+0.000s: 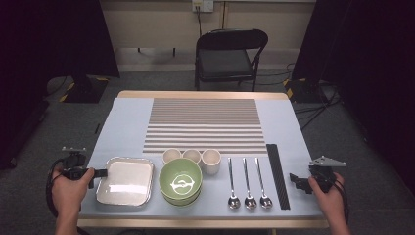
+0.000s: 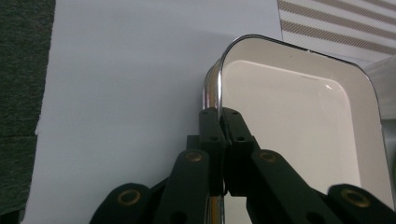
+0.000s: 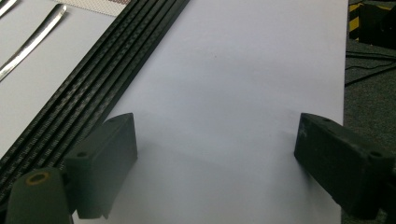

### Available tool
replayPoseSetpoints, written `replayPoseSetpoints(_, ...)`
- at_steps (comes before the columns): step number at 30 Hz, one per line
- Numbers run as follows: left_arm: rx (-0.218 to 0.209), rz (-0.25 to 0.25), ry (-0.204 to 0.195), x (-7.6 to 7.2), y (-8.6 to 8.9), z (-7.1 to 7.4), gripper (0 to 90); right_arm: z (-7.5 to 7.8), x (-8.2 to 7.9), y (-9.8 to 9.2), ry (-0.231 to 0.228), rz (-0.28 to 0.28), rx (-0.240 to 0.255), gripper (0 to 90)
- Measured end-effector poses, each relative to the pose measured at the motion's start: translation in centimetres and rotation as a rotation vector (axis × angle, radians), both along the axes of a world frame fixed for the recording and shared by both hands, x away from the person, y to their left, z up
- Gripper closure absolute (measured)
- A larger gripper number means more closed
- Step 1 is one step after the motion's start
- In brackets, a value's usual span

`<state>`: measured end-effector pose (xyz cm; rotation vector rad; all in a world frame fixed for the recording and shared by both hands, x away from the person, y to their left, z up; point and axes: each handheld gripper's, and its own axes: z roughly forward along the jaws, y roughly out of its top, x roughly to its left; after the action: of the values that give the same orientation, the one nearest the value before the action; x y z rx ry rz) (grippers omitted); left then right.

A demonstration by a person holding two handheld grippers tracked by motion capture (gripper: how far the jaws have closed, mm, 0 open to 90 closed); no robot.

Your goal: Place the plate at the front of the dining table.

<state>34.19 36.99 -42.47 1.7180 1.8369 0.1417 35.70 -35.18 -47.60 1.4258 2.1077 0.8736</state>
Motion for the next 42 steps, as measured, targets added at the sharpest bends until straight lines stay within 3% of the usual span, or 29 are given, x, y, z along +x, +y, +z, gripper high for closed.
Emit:
replayPoseSetpoints(3,-0.041,0.024,-0.015,-0.3,0.5,0.3,89.0,0.0,0.0,0.0,0.0,0.0,0.0,11.9)
replayPoseSetpoints(14,-0.054,0.068,-0.021,-0.1,1.2,-0.1,88.8,0.0,0.0,0.0,0.0,0.0,0.0,11.9)
replayPoseSetpoints(25,-0.06,0.092,-0.058,1.2,1.0,2.2,89.0,0.0,0.0,0.0,0.0,0.0,0.0,11.9)
replayPoseSetpoints(29,-0.044,0.1,-0.064,1.7,0.8,2.7,89.0,0.0,0.0,0.0,0.0,0.0,0.0,11.9)
replayPoseSetpoints(42,-0.112,0.112,-0.079,3.7,0.2,4.1,89.0,0.0,0.0,0.0,-0.002,0.0,-0.001,11.9)
